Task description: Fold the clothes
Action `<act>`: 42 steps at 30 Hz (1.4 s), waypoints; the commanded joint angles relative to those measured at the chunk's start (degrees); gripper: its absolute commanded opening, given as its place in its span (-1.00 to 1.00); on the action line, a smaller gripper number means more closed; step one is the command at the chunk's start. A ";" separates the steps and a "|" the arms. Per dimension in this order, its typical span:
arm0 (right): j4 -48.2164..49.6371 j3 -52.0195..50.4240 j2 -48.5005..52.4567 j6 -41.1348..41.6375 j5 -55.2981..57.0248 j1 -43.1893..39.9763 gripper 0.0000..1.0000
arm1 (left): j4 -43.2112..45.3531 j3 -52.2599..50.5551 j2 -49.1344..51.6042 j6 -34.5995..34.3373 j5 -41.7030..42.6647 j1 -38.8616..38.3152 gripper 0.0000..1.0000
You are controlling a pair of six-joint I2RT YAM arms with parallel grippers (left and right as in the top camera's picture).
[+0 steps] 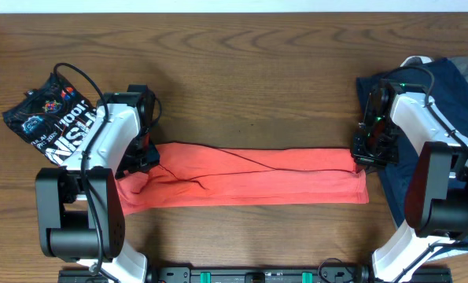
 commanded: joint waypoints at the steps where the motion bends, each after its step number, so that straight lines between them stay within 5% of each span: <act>1: -0.04 -0.11 -1.31 -0.87 -0.24 0.57 -0.66 | -0.02 0.83 -0.61 1.31 4.04 0.17 0.15; 18: 0.00 -0.11 -1.31 -0.85 -0.24 0.57 -0.66 | 6.56 -0.13 -4.52 4.13 14.71 -3.32 0.16; 42: -0.07 -0.11 -1.31 -0.85 -0.24 0.57 -0.65 | 13.22 -7.67 -1.77 2.32 9.90 -4.90 0.15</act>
